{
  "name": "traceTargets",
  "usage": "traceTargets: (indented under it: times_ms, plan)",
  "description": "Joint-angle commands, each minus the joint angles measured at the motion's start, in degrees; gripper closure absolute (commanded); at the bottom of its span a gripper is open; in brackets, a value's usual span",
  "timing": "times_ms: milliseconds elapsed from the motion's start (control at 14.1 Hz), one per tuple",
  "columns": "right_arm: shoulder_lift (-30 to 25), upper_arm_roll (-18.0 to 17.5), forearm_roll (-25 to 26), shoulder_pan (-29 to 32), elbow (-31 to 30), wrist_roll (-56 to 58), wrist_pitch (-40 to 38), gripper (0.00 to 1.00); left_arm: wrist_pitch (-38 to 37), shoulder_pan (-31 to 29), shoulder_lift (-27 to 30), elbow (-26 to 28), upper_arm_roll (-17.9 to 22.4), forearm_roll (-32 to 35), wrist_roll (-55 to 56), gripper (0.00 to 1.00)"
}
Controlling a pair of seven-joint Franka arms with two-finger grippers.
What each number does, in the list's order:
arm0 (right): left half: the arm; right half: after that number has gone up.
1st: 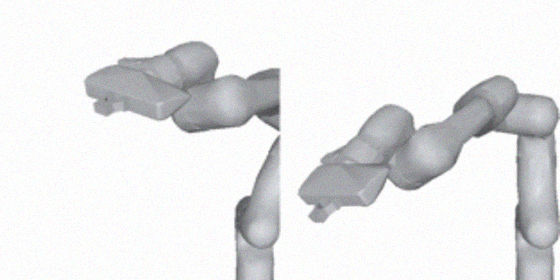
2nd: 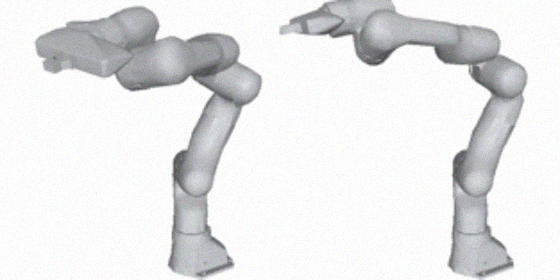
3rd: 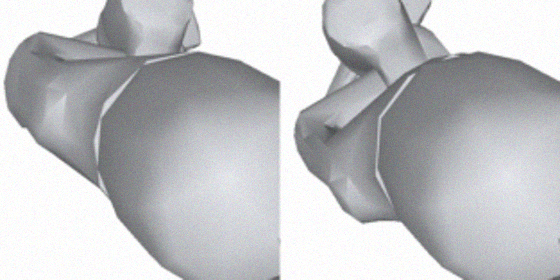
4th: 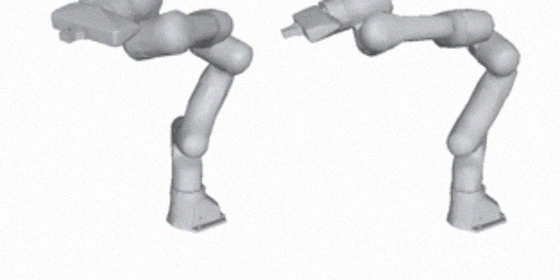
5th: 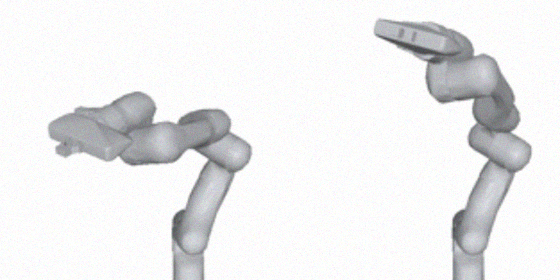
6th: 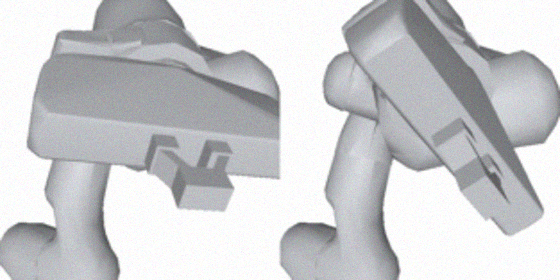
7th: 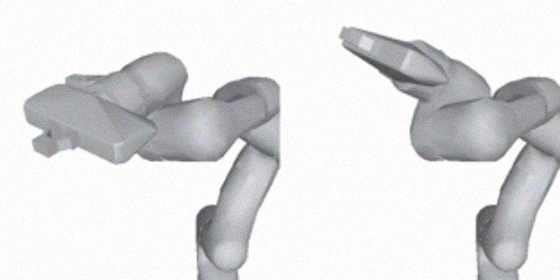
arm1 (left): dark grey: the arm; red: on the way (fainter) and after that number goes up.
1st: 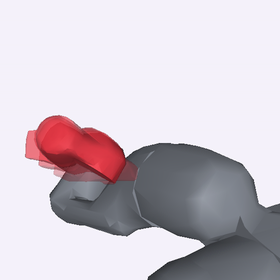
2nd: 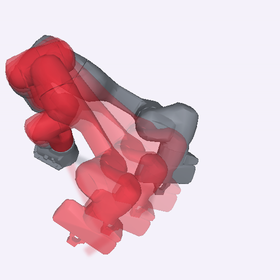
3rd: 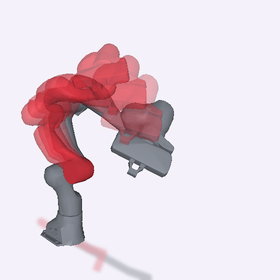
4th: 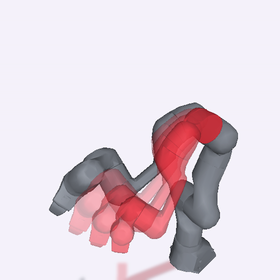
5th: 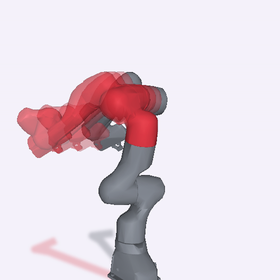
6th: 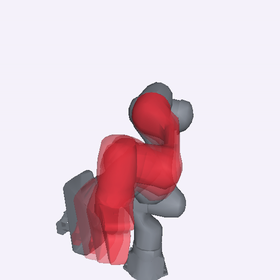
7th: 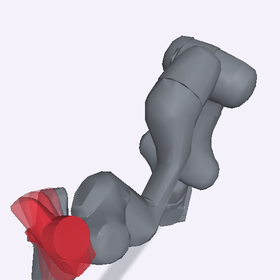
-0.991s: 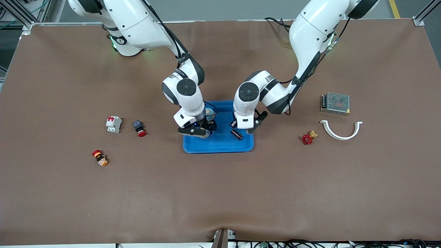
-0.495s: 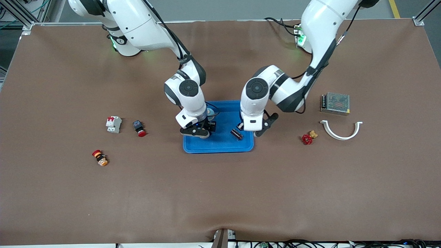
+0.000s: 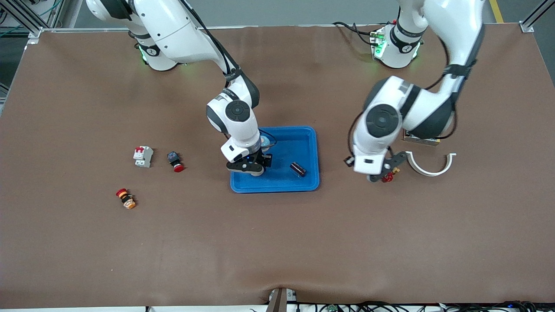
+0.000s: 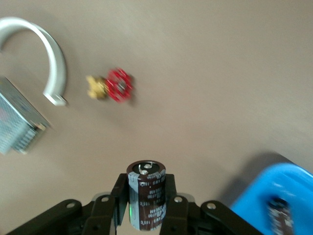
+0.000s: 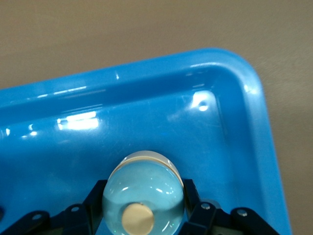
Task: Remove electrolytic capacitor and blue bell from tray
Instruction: 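Carry the bell with the right gripper while the left gripper carries the capacitor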
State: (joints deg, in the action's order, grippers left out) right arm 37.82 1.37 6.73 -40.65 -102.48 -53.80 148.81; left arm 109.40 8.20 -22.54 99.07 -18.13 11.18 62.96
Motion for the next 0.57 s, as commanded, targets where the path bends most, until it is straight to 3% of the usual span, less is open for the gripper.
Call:
traceTargets:
  times_ms: [0, 495]
  plan:
    - [-6.6, 0.56, 1.45, -0.05, 1.31, 0.18, -10.34, 0.49, -2.08, -6.07, 1.09, 1.48, -0.41, 0.07, -10.19, 1.0]
    - [-21.02, 0.47, 1.36, 9.52, 1.05, 26.42, -30.14, 0.49, -2.52, -20.58, 0.74, 5.95, -0.15, 4.27, -35.16, 1.0]
